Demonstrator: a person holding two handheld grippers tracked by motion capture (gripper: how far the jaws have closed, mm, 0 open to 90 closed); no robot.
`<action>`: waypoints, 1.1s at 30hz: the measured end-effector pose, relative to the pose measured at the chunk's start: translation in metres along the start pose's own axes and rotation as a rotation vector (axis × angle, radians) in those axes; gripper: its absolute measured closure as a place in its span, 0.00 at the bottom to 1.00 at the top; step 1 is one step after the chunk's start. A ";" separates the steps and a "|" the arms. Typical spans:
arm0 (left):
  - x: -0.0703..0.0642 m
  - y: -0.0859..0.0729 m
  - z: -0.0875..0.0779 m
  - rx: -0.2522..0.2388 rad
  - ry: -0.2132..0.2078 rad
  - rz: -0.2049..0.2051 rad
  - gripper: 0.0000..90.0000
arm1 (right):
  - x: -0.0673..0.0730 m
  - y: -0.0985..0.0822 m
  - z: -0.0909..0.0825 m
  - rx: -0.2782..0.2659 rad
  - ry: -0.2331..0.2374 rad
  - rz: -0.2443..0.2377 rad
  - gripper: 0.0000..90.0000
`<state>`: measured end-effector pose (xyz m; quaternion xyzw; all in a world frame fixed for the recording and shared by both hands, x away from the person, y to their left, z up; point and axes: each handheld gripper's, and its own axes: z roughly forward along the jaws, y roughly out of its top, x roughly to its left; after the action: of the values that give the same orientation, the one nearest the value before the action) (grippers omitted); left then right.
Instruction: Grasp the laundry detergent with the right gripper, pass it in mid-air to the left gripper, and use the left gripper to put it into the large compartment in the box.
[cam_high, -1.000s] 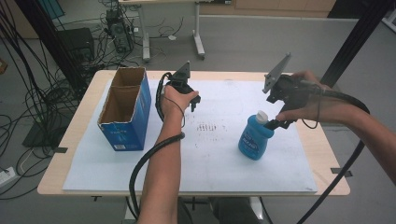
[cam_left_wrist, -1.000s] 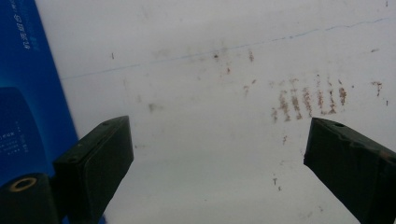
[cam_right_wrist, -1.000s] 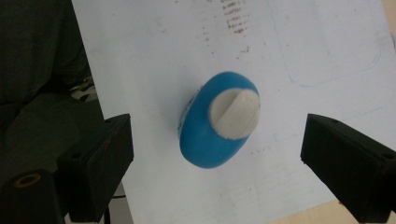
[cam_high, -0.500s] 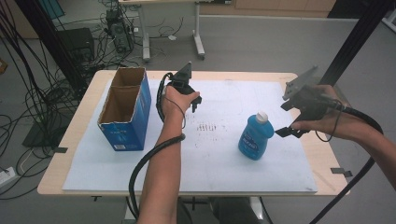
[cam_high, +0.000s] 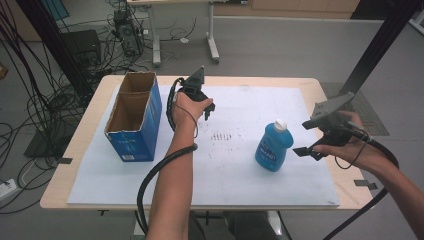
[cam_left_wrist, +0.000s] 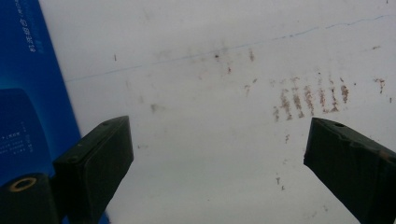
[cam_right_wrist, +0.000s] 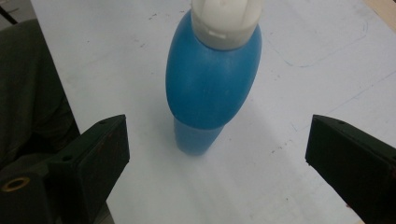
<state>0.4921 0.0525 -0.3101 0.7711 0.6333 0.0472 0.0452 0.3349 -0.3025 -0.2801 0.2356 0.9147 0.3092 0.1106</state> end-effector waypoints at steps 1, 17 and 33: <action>0.000 0.000 0.000 0.000 0.000 -0.001 0.09 | 0.001 -0.004 0.003 -0.013 -0.005 0.010 0.07; 0.002 -0.004 0.006 0.000 0.006 0.000 0.09 | 0.008 -0.039 0.038 -0.136 -0.049 0.097 0.04; -0.003 -0.007 0.008 -0.011 0.010 0.016 0.09 | 0.022 -0.060 0.080 -0.247 -0.089 0.146 0.03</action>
<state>0.4854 0.0509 -0.3191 0.7757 0.6270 0.0550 0.0458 0.3224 -0.2926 -0.3813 0.2996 0.8442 0.4159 0.1566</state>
